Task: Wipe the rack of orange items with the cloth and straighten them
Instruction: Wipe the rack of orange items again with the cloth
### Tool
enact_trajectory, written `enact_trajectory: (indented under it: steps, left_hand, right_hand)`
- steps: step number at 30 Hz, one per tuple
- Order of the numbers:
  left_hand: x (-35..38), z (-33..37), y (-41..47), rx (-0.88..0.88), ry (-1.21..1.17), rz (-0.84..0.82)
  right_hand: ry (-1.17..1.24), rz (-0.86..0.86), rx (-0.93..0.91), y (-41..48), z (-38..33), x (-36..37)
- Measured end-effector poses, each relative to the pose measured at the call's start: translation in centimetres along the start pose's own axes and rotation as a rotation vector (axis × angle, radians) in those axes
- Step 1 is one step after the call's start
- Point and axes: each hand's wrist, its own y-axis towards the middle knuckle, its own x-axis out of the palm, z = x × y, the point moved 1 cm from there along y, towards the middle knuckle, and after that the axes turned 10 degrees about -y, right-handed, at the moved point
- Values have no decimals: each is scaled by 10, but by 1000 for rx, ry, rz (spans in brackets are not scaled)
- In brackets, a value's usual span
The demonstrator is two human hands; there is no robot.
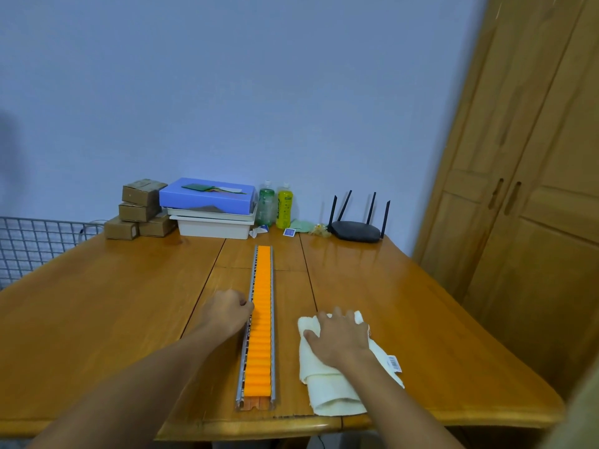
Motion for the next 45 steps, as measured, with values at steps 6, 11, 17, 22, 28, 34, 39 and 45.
enact_trajectory:
  steps: [6,11,17,22,28,34,39,45]
  left_hand:
    - [2,-5,12,-51,-79,23]
    - [6,-9,23,-59,-98,31]
    - [5,-20,50,-59,-94,36]
    - [10,-27,76,-1,-52,62]
    - [26,-30,113,49,-110,50]
    - [33,-34,154,82,-94,76]
    - [38,-40,184,82,-79,82]
    - [49,-50,203,103,-63,99]
  right_hand:
    - [51,92,-74,17,-5,0]
    - [60,129,-87,34,-7,0]
    - [85,178,-104,61,-6,-4]
    - [97,198,-120,95,-9,-12]
    - [205,289,-99,141,-24,-10]
    - [284,388,-88,184,-37,3]
    - [399,419,-31,226,-38,15]
    - [526,399,-35,284,-44,22]
